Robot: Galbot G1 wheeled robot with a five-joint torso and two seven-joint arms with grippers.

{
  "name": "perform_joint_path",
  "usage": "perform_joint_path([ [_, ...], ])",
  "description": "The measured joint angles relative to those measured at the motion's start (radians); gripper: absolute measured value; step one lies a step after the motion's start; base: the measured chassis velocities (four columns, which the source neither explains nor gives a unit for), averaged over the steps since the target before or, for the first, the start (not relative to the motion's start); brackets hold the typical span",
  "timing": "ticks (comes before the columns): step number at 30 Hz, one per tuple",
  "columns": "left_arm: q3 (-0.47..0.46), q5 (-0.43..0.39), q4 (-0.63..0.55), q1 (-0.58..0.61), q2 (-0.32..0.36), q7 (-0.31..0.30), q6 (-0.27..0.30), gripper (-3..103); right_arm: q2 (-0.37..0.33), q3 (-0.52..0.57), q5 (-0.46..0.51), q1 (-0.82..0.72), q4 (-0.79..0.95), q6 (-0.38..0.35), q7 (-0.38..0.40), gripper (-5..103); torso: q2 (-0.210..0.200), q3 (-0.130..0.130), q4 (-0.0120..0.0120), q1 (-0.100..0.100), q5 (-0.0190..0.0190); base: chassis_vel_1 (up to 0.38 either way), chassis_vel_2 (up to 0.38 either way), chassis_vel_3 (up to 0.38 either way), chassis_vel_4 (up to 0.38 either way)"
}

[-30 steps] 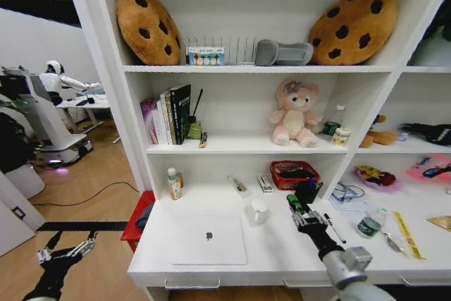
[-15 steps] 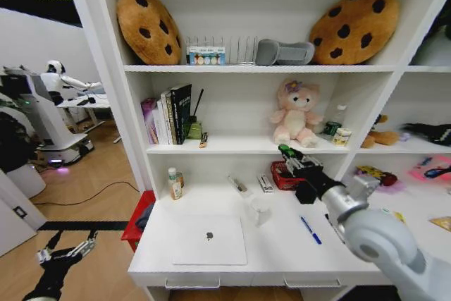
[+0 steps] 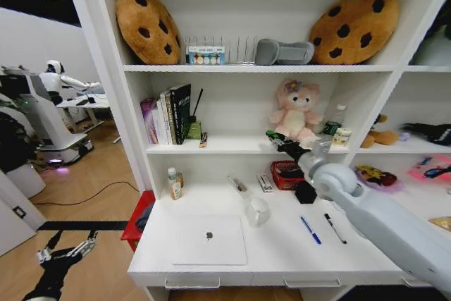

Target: Organize the objects on the table.

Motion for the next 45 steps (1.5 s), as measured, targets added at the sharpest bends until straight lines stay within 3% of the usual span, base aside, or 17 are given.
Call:
perform_joint_path([
  [8, 0.000, 0.000, 0.000, 0.000, 0.000, 0.000, 0.000, 100, 0.112, -0.148, -0.019, 0.140, -0.099, -0.002, 0.011, 35, 0.000, 0.000, 0.0003, 0.000, 0.0004, 0.000, 0.000, 0.000, 0.000],
  [22, 0.000, 0.000, 0.000, 0.000, 0.000, 0.000, 0.000, 100, 0.135, -0.204, -0.017, 0.211, -0.146, -0.026, 0.051, 33, 0.000, 0.000, 0.0000, 0.000, 0.0004, 0.000, 0.000, 0.000, 0.000],
  [29, 0.000, 0.000, 0.000, 0.000, 0.000, 0.000, 0.000, 100, 0.134, -0.195, -0.023, 0.190, -0.149, -0.032, 0.070, 60, 0.000, 0.000, 0.0000, 0.000, 0.0005, 0.000, 0.000, 0.000, 0.000],
  [31, 0.000, 0.000, 0.000, 0.000, 0.000, 0.000, 0.000, 100, 0.133, -0.191, -0.022, 0.186, -0.143, -0.033, 0.073, 60, 0.000, 0.000, 0.0000, 0.000, 0.0006, 0.000, 0.000, 0.000, 0.000],
  [33, 0.000, 0.000, 0.000, 0.000, 0.000, 0.000, 0.000, 100, 0.131, -0.171, -0.016, 0.175, -0.119, -0.038, 0.085, 71, 0.000, 0.000, 0.0000, 0.000, 0.0005, 0.000, 0.000, 0.000, 0.000],
  [40, 0.000, 0.000, 0.000, 0.000, 0.000, 0.000, 0.000, 100, 0.112, -0.103, 0.027, 0.133, -0.012, -0.048, 0.138, 92, 0.000, 0.000, 0.0002, 0.000, 0.0004, 0.000, 0.000, 0.000, 0.000],
  [42, 0.000, 0.000, 0.000, 0.000, 0.000, 0.000, 0.000, 100, 0.077, -0.027, 0.029, 0.069, 0.068, -0.051, 0.166, 99, 0.000, 0.000, 0.0003, 0.000, 0.0006, 0.000, 0.000, 0.000, 0.000],
  [43, 0.000, 0.000, 0.000, 0.000, 0.000, 0.000, 0.000, 100, 0.077, -0.027, 0.029, 0.069, 0.068, -0.051, 0.166, 99, 0.000, 0.000, 0.0003, 0.000, 0.0006, 0.000, 0.000, 0.000, 0.000],
  [45, 0.000, 0.000, 0.000, 0.000, 0.000, 0.000, 0.000, 100, 0.027, 0.081, 0.030, -0.024, 0.169, -0.055, 0.178, 100, 0.000, 0.000, 0.0000, 0.000, 0.0007, 0.000, 0.000, 0.000, 0.000],
])
